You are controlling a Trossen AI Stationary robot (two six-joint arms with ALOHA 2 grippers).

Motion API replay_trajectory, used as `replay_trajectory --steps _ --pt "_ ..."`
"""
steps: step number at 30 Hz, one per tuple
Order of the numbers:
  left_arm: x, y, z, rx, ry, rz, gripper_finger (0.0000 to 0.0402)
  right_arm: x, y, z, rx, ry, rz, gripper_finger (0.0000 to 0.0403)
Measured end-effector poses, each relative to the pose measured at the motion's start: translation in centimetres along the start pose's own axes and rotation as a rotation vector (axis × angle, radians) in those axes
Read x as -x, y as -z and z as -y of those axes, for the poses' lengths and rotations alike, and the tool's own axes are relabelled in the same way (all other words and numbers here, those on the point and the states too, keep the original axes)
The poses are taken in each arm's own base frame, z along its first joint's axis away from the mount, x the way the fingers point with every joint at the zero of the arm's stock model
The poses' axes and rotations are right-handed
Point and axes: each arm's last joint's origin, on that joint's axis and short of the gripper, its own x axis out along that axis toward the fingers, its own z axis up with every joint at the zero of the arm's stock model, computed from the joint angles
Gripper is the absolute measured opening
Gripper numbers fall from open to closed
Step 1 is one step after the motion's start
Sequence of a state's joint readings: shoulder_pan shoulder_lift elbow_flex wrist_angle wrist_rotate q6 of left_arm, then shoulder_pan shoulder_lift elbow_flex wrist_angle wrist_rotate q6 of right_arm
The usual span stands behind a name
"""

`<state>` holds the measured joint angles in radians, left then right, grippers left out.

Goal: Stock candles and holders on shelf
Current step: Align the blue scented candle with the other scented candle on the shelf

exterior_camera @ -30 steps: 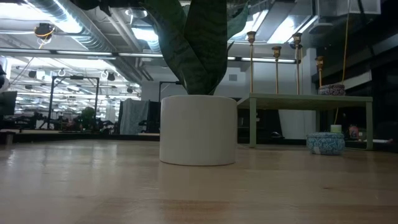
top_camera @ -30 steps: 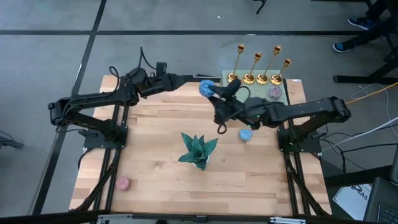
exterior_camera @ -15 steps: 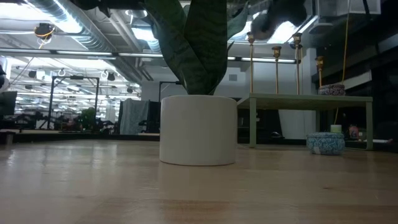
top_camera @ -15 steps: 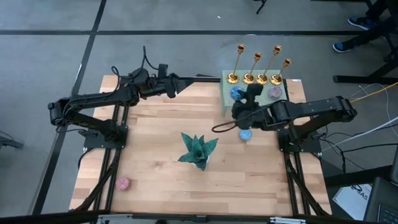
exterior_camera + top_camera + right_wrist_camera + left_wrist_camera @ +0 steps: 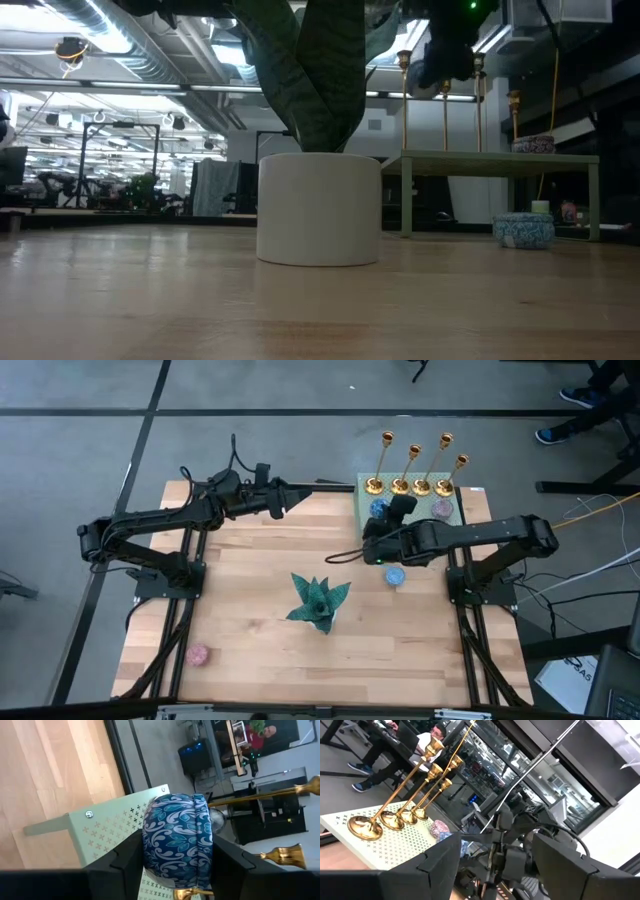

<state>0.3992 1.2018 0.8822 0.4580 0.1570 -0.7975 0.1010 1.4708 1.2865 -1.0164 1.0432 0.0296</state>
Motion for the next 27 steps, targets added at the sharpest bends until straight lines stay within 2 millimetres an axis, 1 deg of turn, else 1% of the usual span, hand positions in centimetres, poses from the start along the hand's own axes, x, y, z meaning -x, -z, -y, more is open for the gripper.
replay_trajectory --steps 8,10,15,19,23,27 --pt "0.0 0.1 -0.1 0.002 -0.003 -0.018 0.0241 -1.1 0.1 -1.1 -0.012 -0.043 -0.056 0.0175" --pt "0.0 0.1 -0.1 -0.014 0.004 -0.025 0.0241 -1.6 0.6 -1.6 -0.003 -0.039 -0.072 0.0175" --pt "0.0 0.2 0.0 -0.034 0.011 -0.032 0.0242 -2.9 2.2 -3.7 0.051 -0.04 -0.096 0.0175" --pt "0.0 0.2 0.0 -0.045 0.012 -0.032 0.0242 -3.6 2.9 -4.9 0.08 -0.041 -0.087 0.0175" --pt "0.0 0.2 0.0 -0.049 0.012 -0.032 0.0242 -4.0 3.4 -5.4 0.074 -0.038 -0.087 0.018" --pt "0.0 0.2 0.0 -0.049 0.012 -0.032 0.0242 -4.5 3.6 -5.4 0.061 -0.031 -0.098 0.0199"
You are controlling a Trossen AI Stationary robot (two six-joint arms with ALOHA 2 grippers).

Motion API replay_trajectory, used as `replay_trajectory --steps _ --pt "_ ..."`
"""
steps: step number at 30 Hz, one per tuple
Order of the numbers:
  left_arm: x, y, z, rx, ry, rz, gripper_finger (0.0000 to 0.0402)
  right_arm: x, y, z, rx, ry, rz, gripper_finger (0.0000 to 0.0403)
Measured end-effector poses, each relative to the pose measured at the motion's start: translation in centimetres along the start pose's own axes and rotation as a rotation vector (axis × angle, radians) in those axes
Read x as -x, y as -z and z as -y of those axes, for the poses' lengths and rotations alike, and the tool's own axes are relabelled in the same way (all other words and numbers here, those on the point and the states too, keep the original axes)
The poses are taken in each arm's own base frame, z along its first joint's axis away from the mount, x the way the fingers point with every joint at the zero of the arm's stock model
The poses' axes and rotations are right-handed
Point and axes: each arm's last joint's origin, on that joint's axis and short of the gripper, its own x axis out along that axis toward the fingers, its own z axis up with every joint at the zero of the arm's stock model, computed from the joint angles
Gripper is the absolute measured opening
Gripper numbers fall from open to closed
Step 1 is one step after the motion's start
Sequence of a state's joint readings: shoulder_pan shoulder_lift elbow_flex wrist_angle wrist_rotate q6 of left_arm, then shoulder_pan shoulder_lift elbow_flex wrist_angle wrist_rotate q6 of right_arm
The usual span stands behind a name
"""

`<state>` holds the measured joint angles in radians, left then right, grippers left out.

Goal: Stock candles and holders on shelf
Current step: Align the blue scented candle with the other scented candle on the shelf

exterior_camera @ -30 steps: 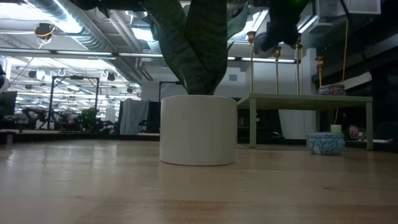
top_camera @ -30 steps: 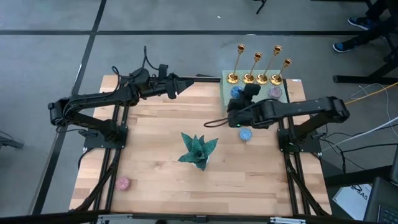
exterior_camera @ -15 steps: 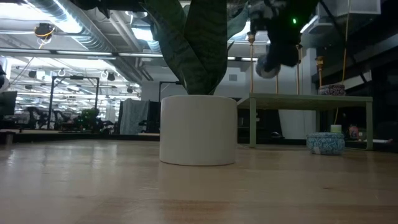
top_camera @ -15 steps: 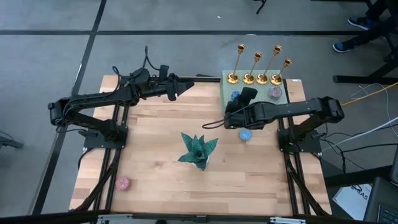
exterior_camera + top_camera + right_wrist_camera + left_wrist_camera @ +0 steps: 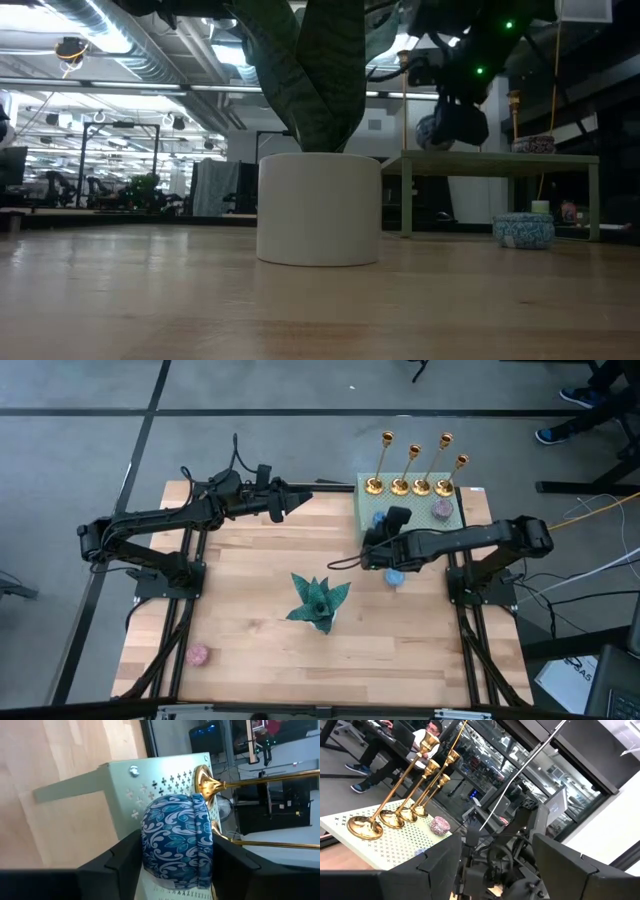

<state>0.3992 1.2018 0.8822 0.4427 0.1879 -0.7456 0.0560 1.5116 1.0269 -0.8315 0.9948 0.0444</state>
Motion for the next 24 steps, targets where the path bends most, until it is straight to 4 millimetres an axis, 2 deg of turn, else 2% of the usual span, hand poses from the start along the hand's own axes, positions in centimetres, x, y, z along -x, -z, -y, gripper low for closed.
replay_trajectory --steps 6,24 --pt "0.0 0.0 0.0 0.0 0.0 0.0 0.0242 -0.48 -0.31 0.26 -0.049 0.004 0.009 0.0219" --pt "0.0 0.0 0.0 0.0 0.001 -0.001 0.0242 -1.06 -0.74 0.83 -0.212 -0.101 0.021 0.0223"
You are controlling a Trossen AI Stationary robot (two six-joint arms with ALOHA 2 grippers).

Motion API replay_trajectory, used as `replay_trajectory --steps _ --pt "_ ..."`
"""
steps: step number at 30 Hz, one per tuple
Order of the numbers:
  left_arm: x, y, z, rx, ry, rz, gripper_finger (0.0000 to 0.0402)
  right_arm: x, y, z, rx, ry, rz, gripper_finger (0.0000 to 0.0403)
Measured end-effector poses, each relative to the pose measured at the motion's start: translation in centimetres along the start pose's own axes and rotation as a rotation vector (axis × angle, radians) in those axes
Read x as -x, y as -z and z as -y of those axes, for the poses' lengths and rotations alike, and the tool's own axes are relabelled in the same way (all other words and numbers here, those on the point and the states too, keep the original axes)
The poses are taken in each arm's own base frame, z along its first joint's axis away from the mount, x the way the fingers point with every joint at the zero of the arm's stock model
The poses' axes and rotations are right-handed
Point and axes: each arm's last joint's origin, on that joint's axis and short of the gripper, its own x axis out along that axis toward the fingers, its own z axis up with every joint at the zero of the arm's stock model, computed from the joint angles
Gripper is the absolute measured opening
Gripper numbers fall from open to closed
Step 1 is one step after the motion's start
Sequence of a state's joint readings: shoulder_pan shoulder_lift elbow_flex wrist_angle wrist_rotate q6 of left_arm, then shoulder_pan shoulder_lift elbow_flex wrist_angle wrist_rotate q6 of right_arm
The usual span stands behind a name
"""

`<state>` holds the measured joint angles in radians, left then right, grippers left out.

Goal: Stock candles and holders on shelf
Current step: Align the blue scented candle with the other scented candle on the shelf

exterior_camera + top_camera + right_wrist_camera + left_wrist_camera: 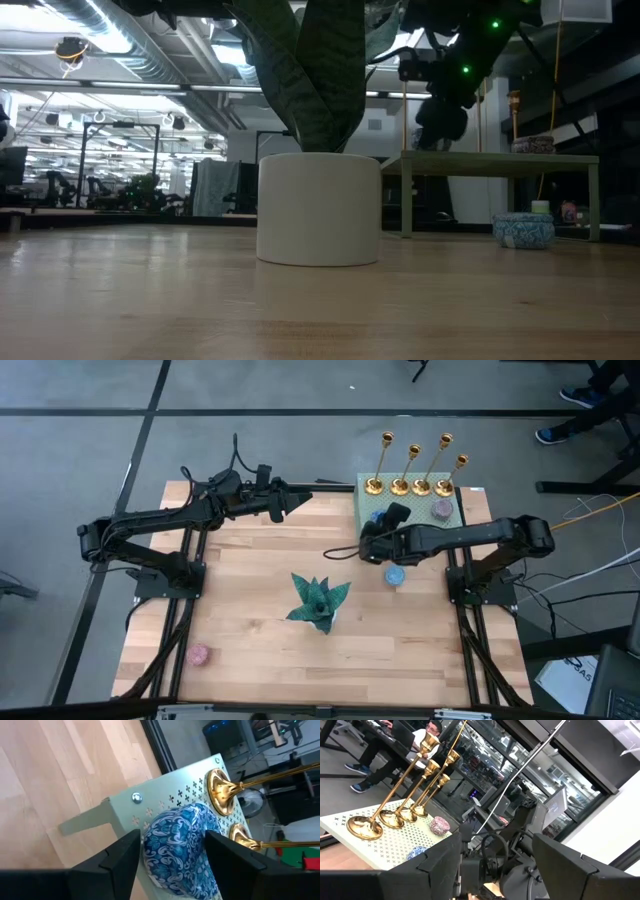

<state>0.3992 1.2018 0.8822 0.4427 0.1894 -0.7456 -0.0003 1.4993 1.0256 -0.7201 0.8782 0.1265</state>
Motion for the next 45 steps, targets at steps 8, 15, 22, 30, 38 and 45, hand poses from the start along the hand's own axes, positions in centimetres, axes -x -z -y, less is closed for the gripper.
replay_trajectory --steps 8,15,22,30,38,45 --pt "0.0 0.0 0.0 0.001 -0.003 -0.004 0.0242 0.7 -0.5 1.0 -0.009 -0.024 0.025 0.0223" --pt "0.0 0.0 -0.1 0.001 -0.005 -0.004 0.0242 1.5 -0.9 2.8 -0.112 -0.137 0.057 0.0223" --pt "0.0 0.0 -0.1 0.001 -0.006 -0.005 0.0242 2.7 -1.2 5.6 -0.264 -0.303 0.154 0.0223" --pt "0.0 0.1 -0.1 0.001 -0.008 -0.007 0.0242 4.0 -1.0 8.9 -0.386 -0.564 0.281 0.0223" --pt "0.0 0.2 -0.3 0.006 -0.025 -0.025 0.0242 2.0 -0.9 9.7 -0.364 -0.749 0.251 0.0223" --pt "0.0 0.4 -0.4 0.011 -0.044 -0.041 0.0242 0.0 -0.9 9.9 -0.335 -0.852 0.229 0.0216"
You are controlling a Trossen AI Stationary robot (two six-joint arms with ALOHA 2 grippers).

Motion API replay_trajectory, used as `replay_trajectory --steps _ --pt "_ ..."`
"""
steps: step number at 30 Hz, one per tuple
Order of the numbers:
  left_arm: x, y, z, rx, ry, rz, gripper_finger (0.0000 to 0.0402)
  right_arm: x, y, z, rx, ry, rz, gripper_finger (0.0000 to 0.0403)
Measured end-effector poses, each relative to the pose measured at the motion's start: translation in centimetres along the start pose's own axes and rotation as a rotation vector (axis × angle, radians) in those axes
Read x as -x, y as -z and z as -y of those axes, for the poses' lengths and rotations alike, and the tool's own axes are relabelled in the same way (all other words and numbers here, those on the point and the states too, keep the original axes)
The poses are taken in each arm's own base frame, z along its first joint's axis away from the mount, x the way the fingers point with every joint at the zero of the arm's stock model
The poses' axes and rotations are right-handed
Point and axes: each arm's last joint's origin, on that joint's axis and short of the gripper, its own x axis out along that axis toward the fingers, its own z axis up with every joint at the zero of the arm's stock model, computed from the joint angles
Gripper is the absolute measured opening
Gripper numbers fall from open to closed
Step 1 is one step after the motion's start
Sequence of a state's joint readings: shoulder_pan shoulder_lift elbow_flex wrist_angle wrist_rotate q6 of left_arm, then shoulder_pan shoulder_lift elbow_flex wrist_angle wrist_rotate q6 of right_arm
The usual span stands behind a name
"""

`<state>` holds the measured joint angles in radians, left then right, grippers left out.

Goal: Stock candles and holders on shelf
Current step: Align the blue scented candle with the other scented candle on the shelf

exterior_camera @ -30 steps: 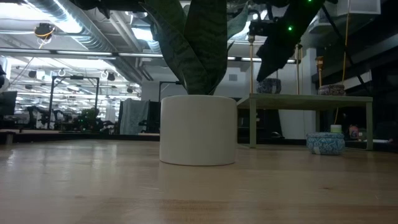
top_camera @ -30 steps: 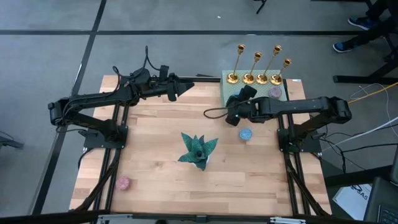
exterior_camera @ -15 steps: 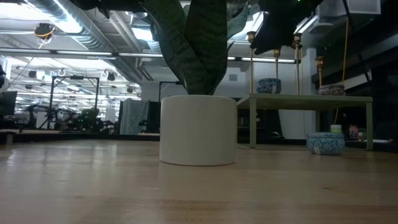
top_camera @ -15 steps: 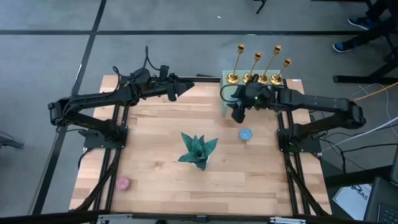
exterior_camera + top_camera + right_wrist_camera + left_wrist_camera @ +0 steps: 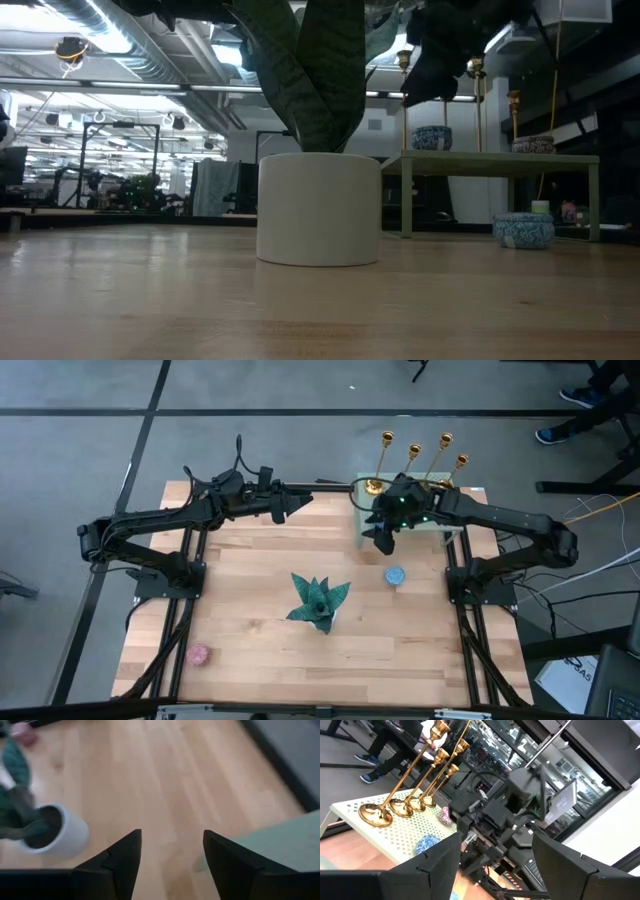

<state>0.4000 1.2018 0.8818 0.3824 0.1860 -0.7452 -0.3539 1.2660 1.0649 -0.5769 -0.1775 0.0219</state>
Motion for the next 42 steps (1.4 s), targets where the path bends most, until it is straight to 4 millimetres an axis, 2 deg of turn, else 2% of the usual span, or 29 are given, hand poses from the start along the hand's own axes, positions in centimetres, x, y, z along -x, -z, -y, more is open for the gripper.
replay_trajectory --steps 10,18,28,31,34,38,42 --pt "0.0 0.0 0.0 0.0 -0.002 0.003 0.0242 -2.0 1.0 0.7 0.077 0.02 -0.139 0.0163" --pt "0.0 0.0 0.0 -0.001 -0.008 0.008 0.0242 -1.8 1.9 1.7 -0.02 0.081 -0.236 0.0138" --pt "0.0 0.0 0.0 -0.019 -0.009 0.008 0.0242 -1.0 3.3 3.0 -0.077 0.159 -0.373 0.0134" --pt "0.0 0.0 0.0 -0.019 -0.009 0.008 0.0242 -0.7 3.1 3.2 -0.087 0.139 -0.343 0.0134" --pt "0.0 0.0 0.0 -0.026 -0.009 0.008 0.0242 -0.4 2.2 3.0 -0.075 0.082 -0.234 0.0134" --pt "0.0 0.0 0.0 -0.034 -0.01 0.009 0.0242 -0.5 0.7 3.0 -0.062 0.084 -0.074 0.0134" --pt "0.0 -0.1 -0.1 -0.034 -0.027 0.024 0.0242 -0.7 0.0 3.0 0.009 0.146 -0.018 0.0134"
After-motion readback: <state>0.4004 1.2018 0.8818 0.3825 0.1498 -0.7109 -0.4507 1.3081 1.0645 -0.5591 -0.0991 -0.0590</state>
